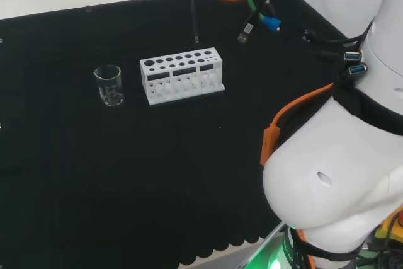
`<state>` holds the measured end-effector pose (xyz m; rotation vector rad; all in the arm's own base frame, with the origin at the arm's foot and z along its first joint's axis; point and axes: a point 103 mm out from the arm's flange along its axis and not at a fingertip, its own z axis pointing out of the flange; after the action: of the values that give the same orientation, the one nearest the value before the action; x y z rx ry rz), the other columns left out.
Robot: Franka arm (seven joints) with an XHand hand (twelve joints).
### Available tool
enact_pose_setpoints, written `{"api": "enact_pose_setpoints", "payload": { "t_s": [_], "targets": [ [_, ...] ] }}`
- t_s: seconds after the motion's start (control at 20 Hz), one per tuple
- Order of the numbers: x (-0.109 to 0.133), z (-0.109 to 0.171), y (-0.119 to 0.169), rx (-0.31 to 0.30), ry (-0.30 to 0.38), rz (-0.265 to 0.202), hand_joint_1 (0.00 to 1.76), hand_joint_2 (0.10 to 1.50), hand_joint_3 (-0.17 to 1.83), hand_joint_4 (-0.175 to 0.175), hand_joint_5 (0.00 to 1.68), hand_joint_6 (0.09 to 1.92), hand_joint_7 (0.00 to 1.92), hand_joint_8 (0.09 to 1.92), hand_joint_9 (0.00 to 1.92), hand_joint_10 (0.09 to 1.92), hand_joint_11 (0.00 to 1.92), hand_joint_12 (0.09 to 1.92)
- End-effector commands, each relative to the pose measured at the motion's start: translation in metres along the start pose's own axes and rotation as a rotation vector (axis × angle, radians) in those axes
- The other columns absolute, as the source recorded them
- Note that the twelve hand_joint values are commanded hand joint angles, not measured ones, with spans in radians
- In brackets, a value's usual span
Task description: Stir in the beaker to the left of the white test tube rack with the glass rod.
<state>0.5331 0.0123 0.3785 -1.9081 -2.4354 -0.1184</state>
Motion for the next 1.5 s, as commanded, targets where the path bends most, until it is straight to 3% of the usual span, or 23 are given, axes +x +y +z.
{"api": "enact_pose_setpoints", "payload": {
  "t_s": [0.05,0.25,0.8,1.0,1.1,1.15,1.25,1.5],
  "targets": [
    [-0.001,-0.005,-0.007,-0.033,0.020,0.041,1.56,0.74,0.39,-0.175,1.17,0.28,1.27,0.60,1.41,0.61,1.26,0.77],
    [0.002,-0.013,-0.017,-0.035,0.033,-0.002,1.56,0.75,0.39,-0.175,1.17,0.28,1.27,0.60,1.41,0.61,1.26,0.77],
    [0.039,-0.022,-0.022,-0.042,0.033,-0.074,1.56,0.75,0.38,-0.175,1.17,0.27,1.27,0.60,1.41,0.61,1.26,0.77],
    [0.064,-0.027,-0.017,-0.054,0.041,-0.099,1.56,0.75,0.38,-0.175,1.17,0.27,1.27,0.60,1.41,0.61,1.26,0.77],
    [0.060,-0.027,-0.025,-0.056,0.044,-0.117,1.56,0.75,0.38,-0.175,1.18,0.27,1.27,0.60,1.41,0.62,1.26,0.77],
    [0.076,-0.030,-0.014,-0.036,0.006,-0.120,1.56,0.75,0.38,-0.175,1.18,0.26,1.27,0.60,1.41,0.62,1.26,0.77],
    [0.095,-0.027,-0.007,-0.041,0.027,-0.148,1.56,0.75,0.38,-0.175,1.18,0.26,1.28,0.59,1.41,0.62,1.26,0.77],
    [0.114,-0.019,-0.004,-0.038,0.041,-0.186,1.56,0.75,0.38,-0.175,1.18,0.26,1.28,0.59,1.41,0.62,1.26,0.78]
  ]
}}
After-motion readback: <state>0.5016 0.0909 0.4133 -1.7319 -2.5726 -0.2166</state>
